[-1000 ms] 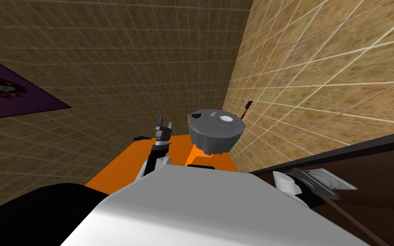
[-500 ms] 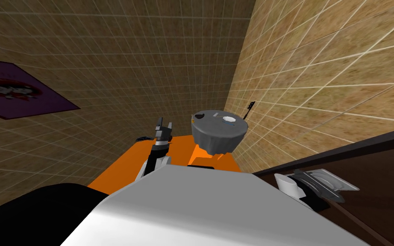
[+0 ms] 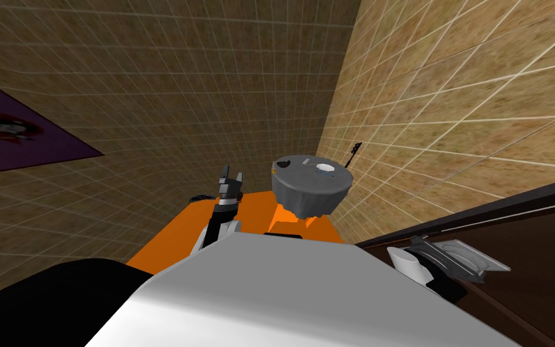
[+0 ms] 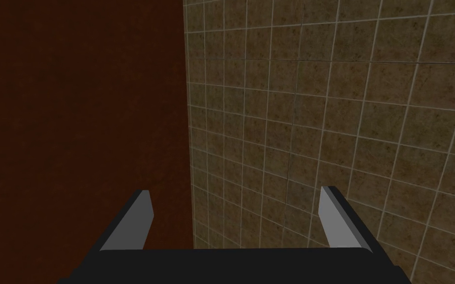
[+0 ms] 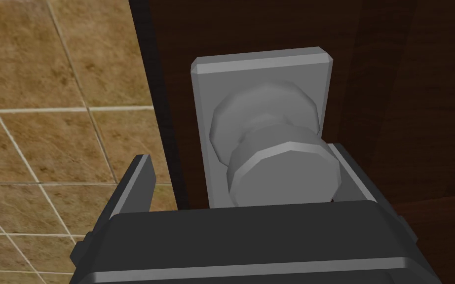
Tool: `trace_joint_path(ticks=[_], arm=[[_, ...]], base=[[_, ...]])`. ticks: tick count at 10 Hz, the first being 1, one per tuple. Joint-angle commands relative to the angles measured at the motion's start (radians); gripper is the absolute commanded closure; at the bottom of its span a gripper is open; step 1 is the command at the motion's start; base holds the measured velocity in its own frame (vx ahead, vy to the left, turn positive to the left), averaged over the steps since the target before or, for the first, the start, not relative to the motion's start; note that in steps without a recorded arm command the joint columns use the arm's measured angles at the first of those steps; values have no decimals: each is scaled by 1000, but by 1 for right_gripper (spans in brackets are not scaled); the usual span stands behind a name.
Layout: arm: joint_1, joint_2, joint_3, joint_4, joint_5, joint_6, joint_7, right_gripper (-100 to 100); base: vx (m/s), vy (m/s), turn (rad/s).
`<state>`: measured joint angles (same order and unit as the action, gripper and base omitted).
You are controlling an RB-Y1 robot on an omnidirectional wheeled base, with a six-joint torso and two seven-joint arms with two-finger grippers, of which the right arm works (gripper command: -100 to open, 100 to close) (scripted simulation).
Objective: Pull the door open
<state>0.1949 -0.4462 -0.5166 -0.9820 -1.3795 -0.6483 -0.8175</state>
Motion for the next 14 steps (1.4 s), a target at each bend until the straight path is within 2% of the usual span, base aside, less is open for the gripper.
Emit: trace_joint_path(ticks=[1,2,5,8,12,14], arm=[[-5,-7,34,-20,22,13,-31,100],[0,-10,43,-24,29,17,-43,100],[0,-10,43,-24,29,17,-43,100],[22,-26,87,-45,61,37,-102,100],[34,-35,112,-57,79,49,-135,100],[47,-45,140,-71,100,63,-173,100]], base=[[6,69,-116],[-8,68,-100],[-5,21,-6],[-15,25,-123],[-26,14,-68],[-44,-8,-128]])
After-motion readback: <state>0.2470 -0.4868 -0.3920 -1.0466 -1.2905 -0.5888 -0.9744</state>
